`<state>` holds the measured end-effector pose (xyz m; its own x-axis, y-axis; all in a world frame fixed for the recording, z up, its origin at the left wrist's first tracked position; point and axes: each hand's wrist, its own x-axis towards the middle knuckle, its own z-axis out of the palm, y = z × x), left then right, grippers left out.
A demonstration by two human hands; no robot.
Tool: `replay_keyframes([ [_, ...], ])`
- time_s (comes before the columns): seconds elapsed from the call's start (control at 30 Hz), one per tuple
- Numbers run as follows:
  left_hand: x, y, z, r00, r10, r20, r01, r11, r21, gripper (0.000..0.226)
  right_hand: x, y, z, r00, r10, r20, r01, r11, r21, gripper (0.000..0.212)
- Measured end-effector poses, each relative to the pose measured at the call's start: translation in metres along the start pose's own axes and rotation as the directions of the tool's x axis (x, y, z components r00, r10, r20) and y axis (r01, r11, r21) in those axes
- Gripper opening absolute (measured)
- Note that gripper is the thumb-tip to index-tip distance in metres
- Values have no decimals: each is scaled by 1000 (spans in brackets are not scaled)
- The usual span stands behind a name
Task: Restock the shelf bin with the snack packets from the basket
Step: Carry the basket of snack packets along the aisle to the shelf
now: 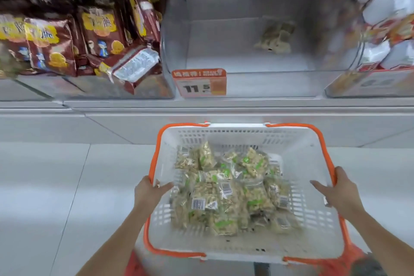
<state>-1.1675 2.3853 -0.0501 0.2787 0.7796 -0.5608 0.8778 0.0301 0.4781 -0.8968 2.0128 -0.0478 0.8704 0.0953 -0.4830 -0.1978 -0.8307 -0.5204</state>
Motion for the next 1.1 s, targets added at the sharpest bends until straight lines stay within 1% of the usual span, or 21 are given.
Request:
replay_keyframes([
  [0.1,14,-10,12,999,25,-27,-25,1000,-14,44,10,11,21,999,-22,-23,22,1000,12,43],
  [0.33,31,-27,26,987,121,-107,-119,993,25,50,18,14,35,989,-114,-94,113,994,-10,37],
  [0.4,32,-29,26,990,111,-83,-107,993,48,49,14,17,38,990,-106,-96,105,994,-23,37],
  [0.5,32,-30,25,993,118,-9,-117,988,102,51,12,21,42,989,-123,-81,120,992,-44,36],
  [0.6,39,-30,22,992,128,10,-129,985,113,51,17,21,43,988,-127,-90,122,991,-61,36],
  [0.73,43,-34,19,991,119,65,-127,981,148,59,20,22,43,989,-130,-67,124,988,-88,40],
  [0.8,37,-31,18,989,126,78,-136,982,135,65,21,24,43,987,-149,-63,142,985,-99,43],
  [0.87,30,-30,18,986,154,64,-160,982,102,67,20,25,44,982,-178,-67,171,981,-92,50],
  [0.97,22,-30,22,978,210,15,-210,976,60,63,18,27,45,969,-234,-81,226,969,-96,80],
  [1.0,19,-30,24,973,229,-5,-228,972,56,63,18,29,47,960,-269,-84,259,959,-113,87],
  [1.1,21,-27,28,957,286,-49,-286,958,-1,70,22,34,50,941,-326,-93,308,936,-173,93],
])
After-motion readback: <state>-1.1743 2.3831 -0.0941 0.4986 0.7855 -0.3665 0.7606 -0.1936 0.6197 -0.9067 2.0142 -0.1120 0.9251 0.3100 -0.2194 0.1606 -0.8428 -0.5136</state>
